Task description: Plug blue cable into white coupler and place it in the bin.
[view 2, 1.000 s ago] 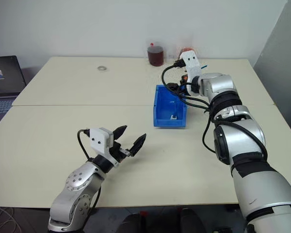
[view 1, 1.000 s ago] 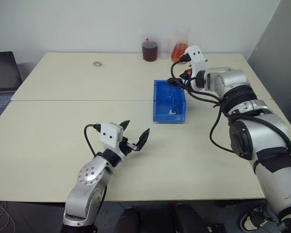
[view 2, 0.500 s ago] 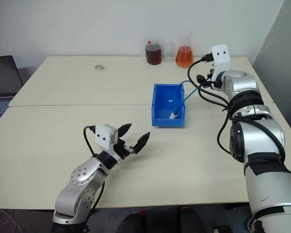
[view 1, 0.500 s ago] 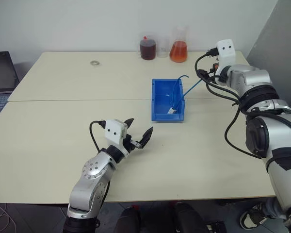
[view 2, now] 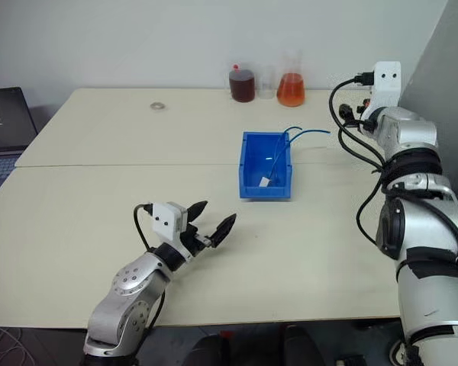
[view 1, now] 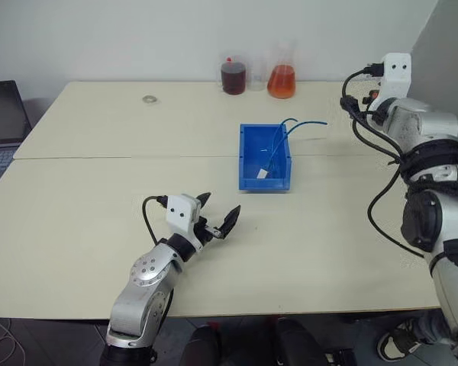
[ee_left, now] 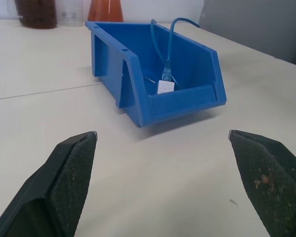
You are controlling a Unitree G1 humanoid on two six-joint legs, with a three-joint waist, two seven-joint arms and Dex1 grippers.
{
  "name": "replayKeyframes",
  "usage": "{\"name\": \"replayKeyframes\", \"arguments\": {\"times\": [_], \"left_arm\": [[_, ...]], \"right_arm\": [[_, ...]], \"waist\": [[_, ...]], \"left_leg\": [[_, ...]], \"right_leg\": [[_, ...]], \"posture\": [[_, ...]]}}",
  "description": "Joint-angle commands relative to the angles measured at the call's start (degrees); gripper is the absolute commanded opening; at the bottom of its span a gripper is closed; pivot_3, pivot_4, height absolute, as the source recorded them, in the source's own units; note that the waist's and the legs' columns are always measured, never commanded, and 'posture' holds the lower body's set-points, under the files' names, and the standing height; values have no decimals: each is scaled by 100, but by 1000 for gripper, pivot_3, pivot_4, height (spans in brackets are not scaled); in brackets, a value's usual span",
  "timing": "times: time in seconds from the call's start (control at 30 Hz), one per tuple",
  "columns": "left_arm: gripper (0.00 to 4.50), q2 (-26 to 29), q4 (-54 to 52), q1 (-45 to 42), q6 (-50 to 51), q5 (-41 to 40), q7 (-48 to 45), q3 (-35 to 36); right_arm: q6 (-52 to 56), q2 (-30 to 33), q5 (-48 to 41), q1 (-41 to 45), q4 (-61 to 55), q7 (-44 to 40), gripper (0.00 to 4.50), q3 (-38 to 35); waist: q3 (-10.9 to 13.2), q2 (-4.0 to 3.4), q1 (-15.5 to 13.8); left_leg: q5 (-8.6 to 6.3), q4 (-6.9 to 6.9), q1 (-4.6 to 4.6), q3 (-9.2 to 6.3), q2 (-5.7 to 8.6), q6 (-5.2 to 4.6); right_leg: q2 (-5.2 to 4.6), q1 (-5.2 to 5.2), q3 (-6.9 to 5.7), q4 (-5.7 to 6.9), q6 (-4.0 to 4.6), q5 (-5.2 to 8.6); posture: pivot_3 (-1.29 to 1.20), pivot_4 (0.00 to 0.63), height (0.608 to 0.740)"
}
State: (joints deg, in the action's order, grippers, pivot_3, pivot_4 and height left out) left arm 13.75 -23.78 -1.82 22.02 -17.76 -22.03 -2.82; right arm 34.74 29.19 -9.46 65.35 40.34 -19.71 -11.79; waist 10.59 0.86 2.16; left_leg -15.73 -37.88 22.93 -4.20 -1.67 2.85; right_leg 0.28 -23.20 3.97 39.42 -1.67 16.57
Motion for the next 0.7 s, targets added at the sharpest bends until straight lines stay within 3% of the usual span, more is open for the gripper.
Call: {"name": "replayKeyframes", "arguments": {"times": [0.03, 0.1, 0.23, 0.37, 0.53, 0.7], "left_arm": [[4500, 91, -316, 168, -1, 0, 32, 93], [4500, 109, -331, 231, 102, 25, 138, 163], [4500, 165, -380, 312, 151, 73, 218, 226], [4500, 210, -292, 377, 182, 538, 694, 317], [4500, 243, -232, 634, 133, 916, 1019, 440], [4500, 93, -202, 917, 46, 1053, 1290, 561]], "right_arm": [[1260, -290, -885, -2191, -4029, -42, 4036, -222], [1475, -522, -1034, -3426, -5534, 188, 4036, -361], [1430, -787, -981, -4826, -6952, 501, 4036, -396], [547, -1053, -346, -6824, -8057, 816, 4036, 60], [-222, -1401, 123, -7750, -8259, 1123, 4036, 670], [-666, -1774, 389, -7883, -7848, 1414, 4036, 879]], "waist": [[-5, -11, -52], [-4, -30, -90], [-1, -41, -70], [-17, -23, -52], [-15, -29, 41], [-15, -25, 53]], "left_leg": [[0, 0, 2, -12, -1, 0], [0, 10, 12, -23, -2, 0], [2, 1, 8, -7, 15, 2], [5, -1, -20, -1, 25, 6], [6, -2, -60, 12, 4, 8], [5, 5, -98, 7, 0, 8]], "right_leg": [[-1, 1, -3, 3, 0, 0], [-23, -9, -4, 6, 0, 3], [-36, -8, -3, 11, -15, 1], [-14, 37, -3, -34, -45, -13], [12, 60, 15, -37, -71, 2], [18, 94, 13, -38, -67, 7]], "posture": [[0, 150, 740], [0, 150, 740], [0, 150, 740], [0, 150, 740], [0, 150, 740], [0, 150, 740]]}}
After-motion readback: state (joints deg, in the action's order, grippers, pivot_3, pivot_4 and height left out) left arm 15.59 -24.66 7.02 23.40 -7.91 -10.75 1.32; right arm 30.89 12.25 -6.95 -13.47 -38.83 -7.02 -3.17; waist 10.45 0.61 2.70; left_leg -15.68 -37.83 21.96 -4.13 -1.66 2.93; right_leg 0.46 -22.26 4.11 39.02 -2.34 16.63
